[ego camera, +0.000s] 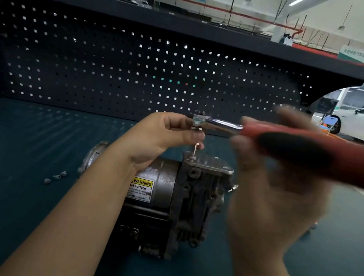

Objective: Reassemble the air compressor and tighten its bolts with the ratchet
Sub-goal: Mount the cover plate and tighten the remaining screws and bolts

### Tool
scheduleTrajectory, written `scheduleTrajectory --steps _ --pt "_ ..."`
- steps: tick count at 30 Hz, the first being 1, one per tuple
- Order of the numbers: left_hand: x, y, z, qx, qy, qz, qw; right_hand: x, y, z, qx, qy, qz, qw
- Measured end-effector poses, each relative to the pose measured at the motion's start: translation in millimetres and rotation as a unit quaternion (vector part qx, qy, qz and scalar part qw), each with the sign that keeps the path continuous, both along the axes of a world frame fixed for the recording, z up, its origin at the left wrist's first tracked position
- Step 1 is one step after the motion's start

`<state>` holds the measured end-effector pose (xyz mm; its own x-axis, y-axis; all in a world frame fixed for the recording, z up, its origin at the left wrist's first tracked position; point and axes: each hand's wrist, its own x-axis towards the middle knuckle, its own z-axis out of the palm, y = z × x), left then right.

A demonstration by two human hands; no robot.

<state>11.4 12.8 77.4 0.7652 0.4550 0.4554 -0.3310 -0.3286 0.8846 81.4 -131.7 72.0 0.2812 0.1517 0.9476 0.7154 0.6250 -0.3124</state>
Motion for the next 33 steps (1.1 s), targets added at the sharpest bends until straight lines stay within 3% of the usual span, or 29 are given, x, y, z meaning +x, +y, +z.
scheduleTrajectory --steps 3,5,8,11,14,17,21,27,30,33 --pt "0.9 0.3 0.8 0.016 0.004 0.001 1.0 23.9 3.9 -3.3 0.136 0.188 0.035 0.972" --pt "1.2 -0.6 1.9 0.012 0.014 0.001 1.0 39.2 13.7 -11.0 0.105 0.313 0.073 0.941" --pt "1.7 0.2 -0.5 0.012 0.007 0.0 1.0 70.2 28.2 -8.0 -0.028 0.447 0.189 0.874" --pt "0.1 -1.9 1.6 0.015 0.013 -0.017 1.0 88.6 46.6 -5.0 -0.173 0.496 0.23 0.82" --pt "0.9 -3.0 2.4 0.028 0.024 -0.03 0.999 92.3 58.2 -3.7 -0.306 0.472 0.24 0.791" --pt "0.9 -3.1 2.0 0.038 0.033 -0.018 0.999 94.3 59.6 -9.4 -0.317 0.474 0.279 0.773" --pt "-1.6 -1.2 1.3 0.038 0.02 -0.024 0.999 89.2 53.8 -7.6 -0.188 0.481 0.299 0.802" --pt "1.9 -3.9 2.4 0.03 0.024 0.043 0.998 55.9 36.5 1.7 0.026 0.435 0.109 0.894" --pt "2.4 -2.8 1.7 0.037 0.039 0.073 0.996 32.0 23.1 5.3 0.077 0.365 0.059 0.926" --pt "1.7 -1.1 2.7 0.033 0.049 0.093 0.994 -2.3 12.8 -2.0 0.132 0.238 0.064 0.96"
